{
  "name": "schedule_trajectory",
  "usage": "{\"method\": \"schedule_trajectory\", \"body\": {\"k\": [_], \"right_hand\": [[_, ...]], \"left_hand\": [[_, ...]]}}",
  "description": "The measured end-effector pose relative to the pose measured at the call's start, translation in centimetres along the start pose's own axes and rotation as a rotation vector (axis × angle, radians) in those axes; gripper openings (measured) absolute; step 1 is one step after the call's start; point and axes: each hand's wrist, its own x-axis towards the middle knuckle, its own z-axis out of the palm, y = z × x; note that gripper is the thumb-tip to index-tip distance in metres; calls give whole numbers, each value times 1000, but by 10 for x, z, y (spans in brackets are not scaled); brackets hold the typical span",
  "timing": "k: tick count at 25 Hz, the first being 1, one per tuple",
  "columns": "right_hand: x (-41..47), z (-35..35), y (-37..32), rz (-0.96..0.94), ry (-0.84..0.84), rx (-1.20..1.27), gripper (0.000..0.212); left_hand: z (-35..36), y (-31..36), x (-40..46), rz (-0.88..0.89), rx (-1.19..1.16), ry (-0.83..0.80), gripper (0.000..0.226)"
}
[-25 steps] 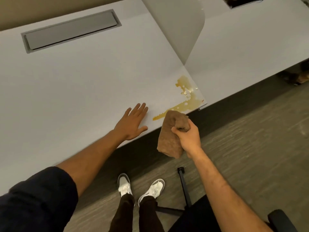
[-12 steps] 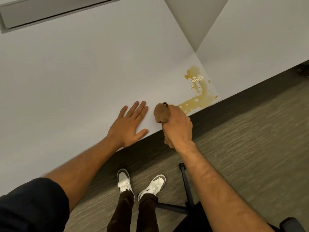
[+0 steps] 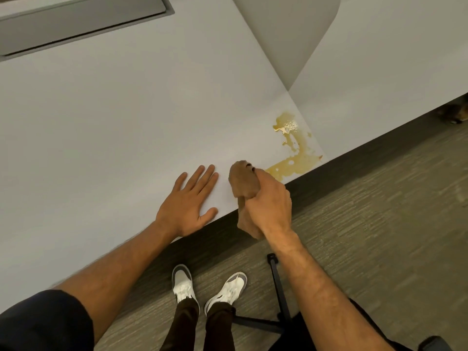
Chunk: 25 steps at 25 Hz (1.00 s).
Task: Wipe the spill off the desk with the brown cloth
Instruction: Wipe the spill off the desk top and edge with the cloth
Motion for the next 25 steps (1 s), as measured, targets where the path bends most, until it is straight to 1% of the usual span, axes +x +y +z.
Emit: {"method": "schedule_trajectory", "body": {"k": [1, 2, 3, 4, 6, 7, 9, 12, 15, 17, 19, 21, 22, 24, 25], "right_hand": [[10, -4, 0, -28, 97, -42, 22], [19, -5, -1, -68, 143, -117, 35], [24, -1, -4, -99, 137, -211, 46], [25, 7, -7, -109, 84, -324, 53], [14, 36, -13, -89, -83, -536, 67], [4, 52, -13, -68, -143, -584, 77], [-7, 71, -10, -47, -162, -616, 91], [-9, 72, -6, -71, -132, -610, 89], [-23, 63, -3, -111, -197, -580, 81], [-37, 56, -5, -135, -260, -506, 76], [-47, 44, -5, -125, -255, -343, 71], [-51, 25, -5, -91, -137, -161, 72], [-47, 17, -4, -103, -42, -139, 76], [-21, 6, 1, -174, 135, -243, 83], [-5, 4, 1, -184, 153, -331, 84]], "left_hand": [[-1, 0, 0, -1, -2, -1, 86], [-1, -1, 0, 1, -4, -1, 86], [-1, -1, -1, 5, -6, 0, 86], [-1, 0, -2, 7, -7, 4, 85], [-2, 1, -1, 3, -25, 6, 85], [-2, 2, 0, -1, -39, 2, 85], [-3, 3, 1, -4, -49, -5, 84], [-8, 6, 0, -7, -54, -19, 83], [-13, 9, 0, -14, -54, -30, 86], [-15, 9, -1, -12, -44, -46, 88], [-14, 8, -2, -6, -31, -57, 88], [-12, 6, -1, -6, -23, -52, 88], [-11, 5, -1, -7, -21, -43, 87], [-8, 4, 0, -6, -18, -35, 86], [-7, 3, 0, -3, -11, -32, 86]]}}
